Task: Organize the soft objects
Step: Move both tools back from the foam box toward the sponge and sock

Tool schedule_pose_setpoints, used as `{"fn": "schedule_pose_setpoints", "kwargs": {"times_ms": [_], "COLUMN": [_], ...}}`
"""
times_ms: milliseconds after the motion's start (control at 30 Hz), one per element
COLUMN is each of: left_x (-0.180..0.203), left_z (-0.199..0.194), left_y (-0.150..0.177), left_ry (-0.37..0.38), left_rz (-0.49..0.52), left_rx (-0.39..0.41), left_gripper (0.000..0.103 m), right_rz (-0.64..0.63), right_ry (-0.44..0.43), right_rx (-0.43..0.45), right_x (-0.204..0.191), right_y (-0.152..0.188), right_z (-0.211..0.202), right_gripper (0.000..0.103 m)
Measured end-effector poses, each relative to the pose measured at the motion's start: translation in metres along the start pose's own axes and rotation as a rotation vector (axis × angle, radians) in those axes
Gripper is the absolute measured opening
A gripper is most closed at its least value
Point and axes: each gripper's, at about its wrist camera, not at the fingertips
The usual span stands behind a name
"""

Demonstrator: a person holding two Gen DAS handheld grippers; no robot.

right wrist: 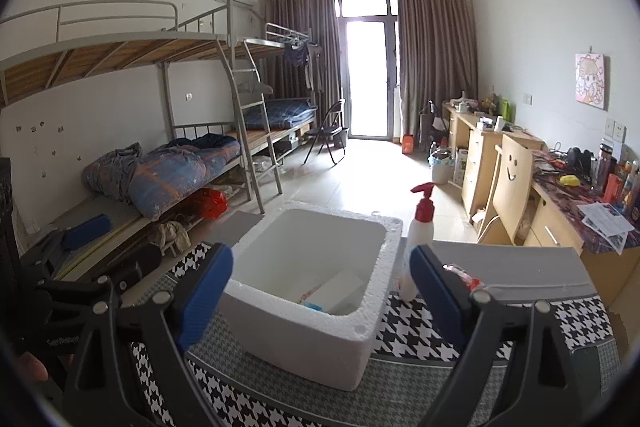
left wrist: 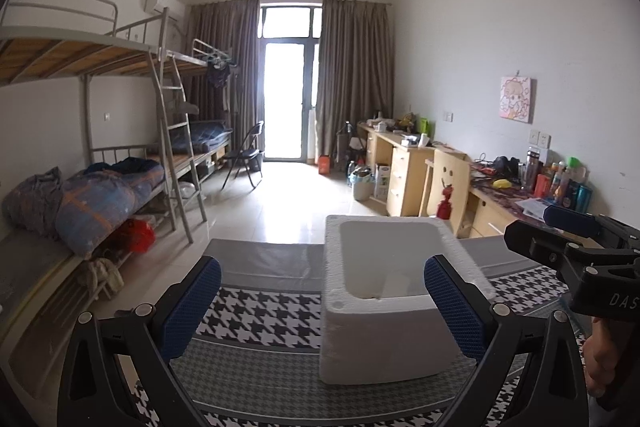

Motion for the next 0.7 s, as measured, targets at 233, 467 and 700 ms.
{"fn": "schedule_pose_setpoints", "kwargs": {"times_ms": [233,467,700], "left_x": [0.013,0.026,0.041], "left_z": [-0.009,-0.02,-0.026], "left_y": [0.0,0.002,0.005], "left_ry": [0.04,0.072,0.112], "left_rz": [0.013,0.021,0.062], "left_rx": [0.015,0.049,0.055], "left_gripper": [0.102,0.102,0.102], "right_rz": [0.02,0.016,0.034], "right_ry": [0.023,0.045,0.081], "right_rx": [0.029,0.058,0.084], "right_x": [0.009,0.013,0.018], "right_y": [0.006,0.014,0.023], "right_z": [-0.017,-0.038,-0.057], "right_gripper": [0.093,0.093,0.093]}}
Point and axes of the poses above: each gripper's, at about its wrist camera, not at the fingertips, and z roughly the way its jaws point, x to its right, y to its underside, and after that the axes turned 2 degrees about -x, right-handed
